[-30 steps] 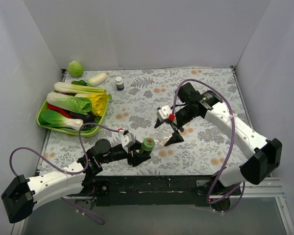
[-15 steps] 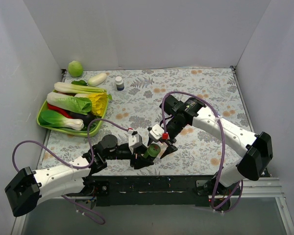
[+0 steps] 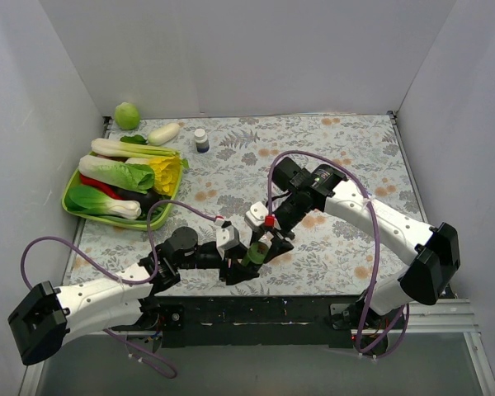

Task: Sort the pills into containers

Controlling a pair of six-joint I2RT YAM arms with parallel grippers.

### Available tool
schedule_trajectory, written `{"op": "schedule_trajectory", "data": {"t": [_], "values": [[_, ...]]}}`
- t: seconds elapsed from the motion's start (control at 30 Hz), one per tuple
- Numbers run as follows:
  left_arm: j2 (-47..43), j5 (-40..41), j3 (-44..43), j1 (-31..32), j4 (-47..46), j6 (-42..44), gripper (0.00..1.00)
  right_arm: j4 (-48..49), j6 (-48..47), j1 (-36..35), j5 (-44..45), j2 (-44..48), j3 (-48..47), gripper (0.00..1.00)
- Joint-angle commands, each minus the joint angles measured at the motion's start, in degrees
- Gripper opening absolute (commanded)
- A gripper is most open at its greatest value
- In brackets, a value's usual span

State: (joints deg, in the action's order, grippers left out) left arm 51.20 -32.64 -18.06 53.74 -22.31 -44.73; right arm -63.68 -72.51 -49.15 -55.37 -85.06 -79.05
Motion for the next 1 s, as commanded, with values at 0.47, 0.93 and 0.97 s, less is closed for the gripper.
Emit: {"op": "schedule_trajectory", "data": {"t": [0.47, 0.93, 0.97], "values": [[1.5, 38.4, -1.7, -0.2, -10.7, 0.6, 0.00, 41.3, 63.1, 3.9, 9.7, -1.3, 15.8, 0.12], [-4.0, 11.8, 1.0, -0.2, 2.3, 3.9, 0.00, 9.3, 22.7, 11.6, -4.6, -0.4, -3.1, 0.93], [-5.3, 9.7, 0.9, -0.2, 2.7, 4.7, 0.00, 5.2, 13.3, 11.6, -5.2, -0.5, -4.4, 0.94]]}}
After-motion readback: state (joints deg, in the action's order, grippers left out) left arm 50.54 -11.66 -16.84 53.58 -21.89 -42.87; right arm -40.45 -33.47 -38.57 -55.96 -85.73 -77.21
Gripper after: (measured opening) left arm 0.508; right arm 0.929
